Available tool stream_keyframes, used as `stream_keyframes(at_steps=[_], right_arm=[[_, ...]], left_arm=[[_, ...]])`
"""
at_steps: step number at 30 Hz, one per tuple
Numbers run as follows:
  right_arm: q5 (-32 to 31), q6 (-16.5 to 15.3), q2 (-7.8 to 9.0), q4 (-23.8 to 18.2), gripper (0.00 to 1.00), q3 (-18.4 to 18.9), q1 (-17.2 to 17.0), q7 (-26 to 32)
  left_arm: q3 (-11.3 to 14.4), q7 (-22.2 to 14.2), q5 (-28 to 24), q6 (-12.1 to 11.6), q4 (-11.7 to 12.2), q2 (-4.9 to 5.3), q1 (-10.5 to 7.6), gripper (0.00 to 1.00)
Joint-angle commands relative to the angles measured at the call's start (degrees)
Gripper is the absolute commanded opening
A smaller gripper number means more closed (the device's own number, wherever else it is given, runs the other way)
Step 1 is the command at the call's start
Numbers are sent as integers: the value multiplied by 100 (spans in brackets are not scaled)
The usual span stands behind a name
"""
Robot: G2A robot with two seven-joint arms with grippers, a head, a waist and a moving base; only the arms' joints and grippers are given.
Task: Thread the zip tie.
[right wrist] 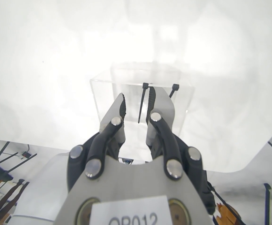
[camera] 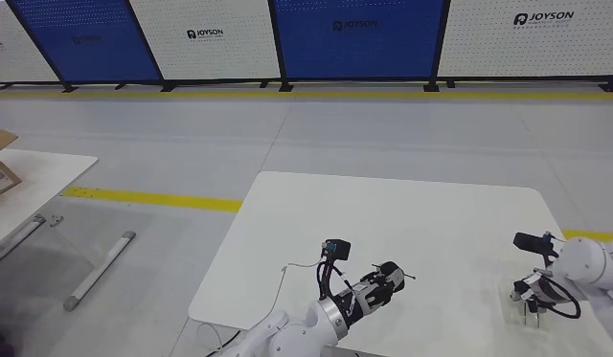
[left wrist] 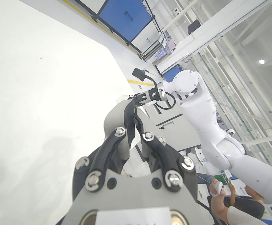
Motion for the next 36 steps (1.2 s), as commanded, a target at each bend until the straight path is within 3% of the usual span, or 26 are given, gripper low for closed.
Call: stream_keyframes(at_steps=[1,6,9,11,25,31,36], right_arm=[[-3,0,-18,47,22,-47,39,0],[3,0,-71,207,20,-185,160,0],[-4,0,-97,263,13,-254,219,0],[-7,0,-105,281,0,-278,242,0],[-126,0,-51,98,0,-279,227,0],[-103,0,121,-293,0,243,-60,-55],[154,0,333,-785,0,1088,-624,-399]], left_arm=[[0,0,0,0,0,0,0,0],[0,0,0,0,0,0,0,0],[0,0,0,0,0,0,0,0],[0,0,0,0,0,0,0,0],[0,0,0,0,0,0,0,0],[0,0,0,0,0,0,0,0],[0,0,0,0,0,0,0,0]])
